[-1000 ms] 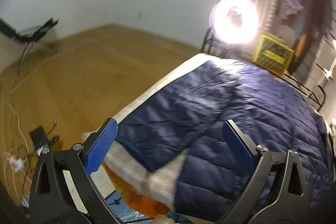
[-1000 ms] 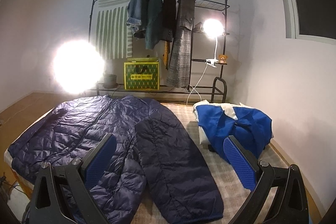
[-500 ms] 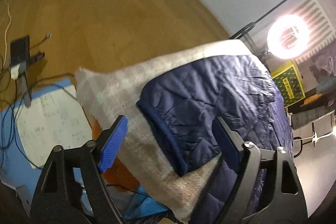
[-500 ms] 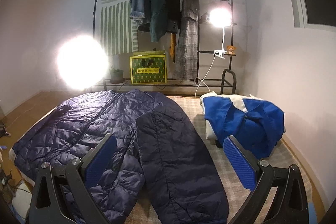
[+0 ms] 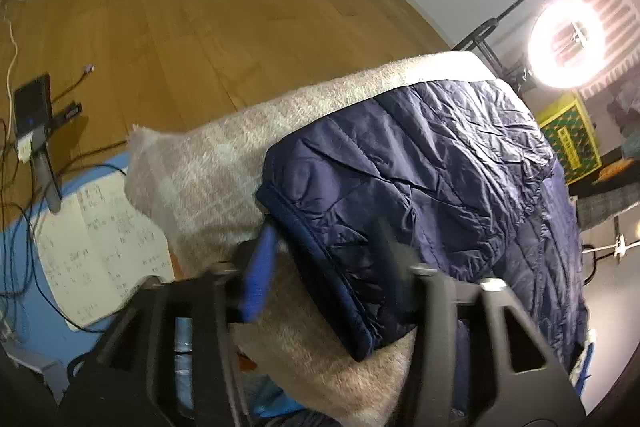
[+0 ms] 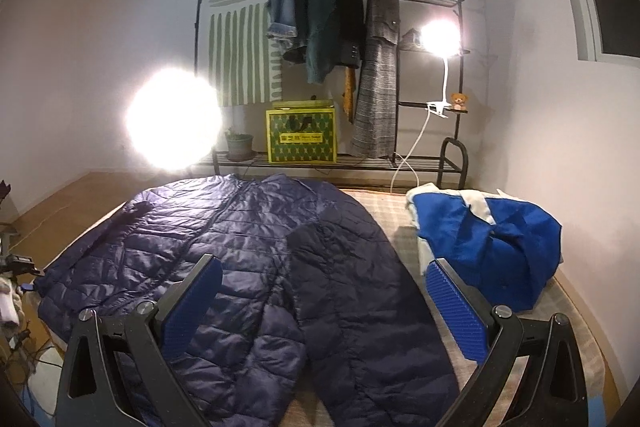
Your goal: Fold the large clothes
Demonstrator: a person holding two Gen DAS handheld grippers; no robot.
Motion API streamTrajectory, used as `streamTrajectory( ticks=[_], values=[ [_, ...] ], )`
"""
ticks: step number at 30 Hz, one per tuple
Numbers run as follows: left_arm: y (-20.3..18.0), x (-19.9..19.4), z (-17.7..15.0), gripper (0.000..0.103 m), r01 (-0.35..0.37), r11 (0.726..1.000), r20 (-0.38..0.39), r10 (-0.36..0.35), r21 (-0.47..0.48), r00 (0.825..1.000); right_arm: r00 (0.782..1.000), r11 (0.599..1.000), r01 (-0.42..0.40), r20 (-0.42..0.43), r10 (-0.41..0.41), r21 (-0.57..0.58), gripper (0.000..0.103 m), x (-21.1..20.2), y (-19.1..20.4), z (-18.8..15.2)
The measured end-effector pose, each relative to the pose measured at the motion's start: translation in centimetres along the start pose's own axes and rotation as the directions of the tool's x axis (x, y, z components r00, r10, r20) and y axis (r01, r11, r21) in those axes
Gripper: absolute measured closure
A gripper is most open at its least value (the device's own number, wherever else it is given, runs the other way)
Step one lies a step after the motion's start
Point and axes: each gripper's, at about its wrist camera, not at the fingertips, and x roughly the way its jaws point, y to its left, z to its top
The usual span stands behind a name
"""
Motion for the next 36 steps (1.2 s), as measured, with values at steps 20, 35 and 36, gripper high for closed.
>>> streamTrajectory(
  ticks=[20, 35, 36],
  values=[
    [-19.9, -7.2, 0.3, 0.094, 0.379, 0.825, -0.009, -0.413, 0.419, 0.911, 0.998, 0.998, -0.048, -0.051, 0.046, -0.035, 0.016, 2.9, 4.5, 1.1],
    [-33.8, 2.8, -9.5, 0.094, 0.457, 0.74, -0.282, -0.361, 0.494, 0.889, 0.979, 0.992, -0.121, -0.163, 0.123, 0.024, 0.032, 6.5, 4.7, 3.5],
    [-33.9, 3.3, -9.8, 0.094, 0.457, 0.742, -0.294, -0.353, 0.49, 0.888, 0.976, 0.991, -0.128, -0.175, 0.132, 0.032, 0.032, 7.1, 4.8, 3.8]
  ],
)
